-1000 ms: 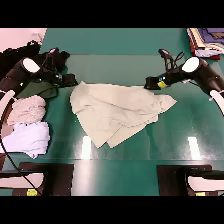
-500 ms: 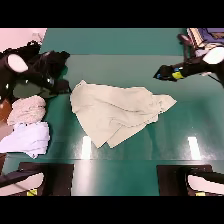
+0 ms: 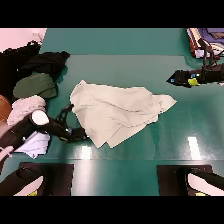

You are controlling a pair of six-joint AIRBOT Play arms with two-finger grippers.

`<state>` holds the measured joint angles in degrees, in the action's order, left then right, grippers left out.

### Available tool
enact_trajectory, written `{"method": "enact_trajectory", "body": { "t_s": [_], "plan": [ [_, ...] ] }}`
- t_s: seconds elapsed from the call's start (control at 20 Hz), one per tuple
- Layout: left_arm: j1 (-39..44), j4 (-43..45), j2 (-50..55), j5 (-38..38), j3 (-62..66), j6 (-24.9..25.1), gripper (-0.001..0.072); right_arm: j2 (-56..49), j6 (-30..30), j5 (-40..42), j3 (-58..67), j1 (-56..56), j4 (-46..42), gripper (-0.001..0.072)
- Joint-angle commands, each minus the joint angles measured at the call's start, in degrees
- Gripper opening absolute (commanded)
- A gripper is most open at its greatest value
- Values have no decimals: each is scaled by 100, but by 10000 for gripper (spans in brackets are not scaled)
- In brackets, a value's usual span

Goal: Fold the shirts.

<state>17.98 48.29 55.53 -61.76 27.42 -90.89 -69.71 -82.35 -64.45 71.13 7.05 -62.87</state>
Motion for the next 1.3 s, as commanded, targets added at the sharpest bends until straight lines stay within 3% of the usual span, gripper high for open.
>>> {"method": "enact_trajectory", "body": {
  "t_s": [0.0, 0.3, 0.45, 0.8, 0.85, 0.9, 0.95, 1.1, 1.25],
  "plan": [
    [597, -748, -118, 726, -518, -96, 380, 46, 35, 48, -46, -37, 35, 411],
    [1646, -820, -57, 1707, -546, -540, 378, 50, 35, 26, -46, -37, 39, 411],
    [1674, -822, -57, 2140, -546, -820, 377, 50, 35, -4, -46, -37, 44, 410],
    [1674, -807, -57, 2253, -546, -831, 375, 50, 33, -44, -46, -26, 192, 409],
    [1674, -809, -57, 2400, -546, -833, 286, 50, 33, -44, -46, -26, 192, 409],
    [1674, -809, -57, 2531, -546, -831, 78, 52, 33, -46, -46, -26, 192, 409],
    [1674, -811, -59, 2673, -544, -835, 24, 52, 33, -52, -46, -26, 190, 409],
    [1220, -769, -133, 2538, -382, -815, 24, 122, 42, -173, -46, -79, 151, 409],
    [87, -55, -442, 1849, 31, -498, 24, 317, 190, -645, -48, -367, 0, 409]
  ]
}}
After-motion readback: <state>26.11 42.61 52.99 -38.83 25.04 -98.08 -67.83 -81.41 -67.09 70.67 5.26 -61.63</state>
